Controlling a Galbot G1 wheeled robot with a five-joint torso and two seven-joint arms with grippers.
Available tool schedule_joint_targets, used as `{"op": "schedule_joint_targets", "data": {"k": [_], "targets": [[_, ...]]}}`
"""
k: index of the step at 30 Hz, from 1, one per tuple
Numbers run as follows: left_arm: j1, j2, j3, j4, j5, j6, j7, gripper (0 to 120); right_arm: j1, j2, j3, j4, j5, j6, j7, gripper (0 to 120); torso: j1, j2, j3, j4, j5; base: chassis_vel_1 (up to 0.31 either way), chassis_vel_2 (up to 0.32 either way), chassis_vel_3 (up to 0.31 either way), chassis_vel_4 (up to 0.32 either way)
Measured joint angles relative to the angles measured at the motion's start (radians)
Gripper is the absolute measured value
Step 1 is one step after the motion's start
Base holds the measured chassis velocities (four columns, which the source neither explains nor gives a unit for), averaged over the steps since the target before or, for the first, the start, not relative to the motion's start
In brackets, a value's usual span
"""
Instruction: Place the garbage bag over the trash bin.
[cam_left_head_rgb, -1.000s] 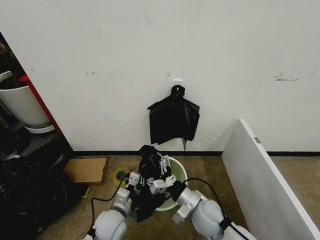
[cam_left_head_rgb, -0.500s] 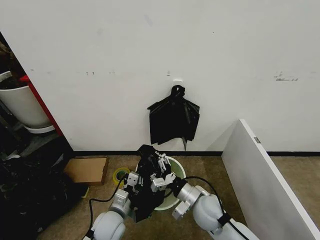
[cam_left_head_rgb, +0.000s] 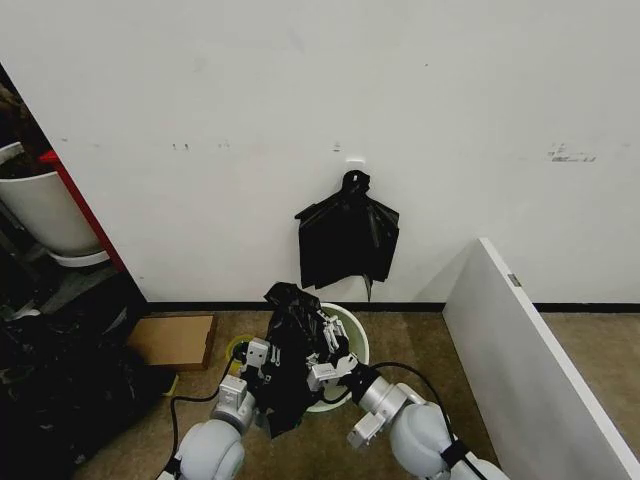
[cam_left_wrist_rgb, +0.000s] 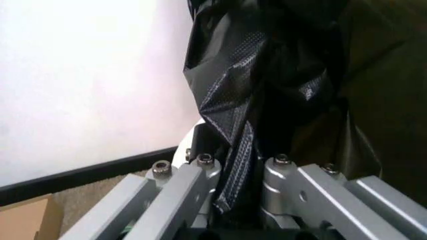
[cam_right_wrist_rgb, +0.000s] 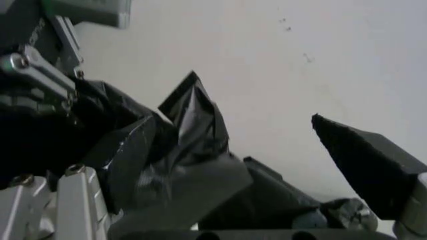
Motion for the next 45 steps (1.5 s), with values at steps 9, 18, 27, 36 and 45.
{"op": "schedule_joint_targets", "data": {"k": [9, 18, 27, 36, 45], "targets": [[-0.004, 0.011, -0.012, 0.027, -0.025, -0.079, 0.039, 5, 0.002, 0.002, -0.034, -0.033, 0.089, -0.087, 0.081, 67, 0.0, 0.0, 0.0, 0.0001, 0.0001, 0.0, 0.0, 0.0, 0.0], [-0.007, 0.012, -0.012, 0.047, -0.009, -0.114, 0.048, 5, 0.006, 0.001, -0.053, -0.041, 0.17, -0.143, 0.144, 36, 0.0, 0.0, 0.0, 0.0001, 0.0001, 0.0, 0.0, 0.0, 0.0], [-0.007, 0.017, -0.012, 0.055, 0.0, -0.124, 0.057, 5, 0.015, 0.005, -0.053, -0.065, 0.267, -0.08, 0.173, 1, 0.0, 0.0, 0.0, 0.0001, 0.0001, 0.0, 0.0, 0.0, 0.0], [0.005, 0.033, -0.034, 0.062, 0.0, -0.157, 0.098, 5, 0.018, 0.008, -0.061, -0.073, 0.486, -0.042, 0.169, 0, 0.0, 0.0, 0.0, 0.0001, 0.0001, 0.0, 0.0, 0.0, 0.0], [0.028, 0.076, -0.094, 0.105, 0.02, -0.285, 0.239, 5, 0.025, -0.018, -0.033, -0.04, 0.98, -0.062, 0.103, 0, 0.0, 0.0, 0.0, 0.0, 0.0001, 0.0, 0.0, 0.0, 0.0]]}}
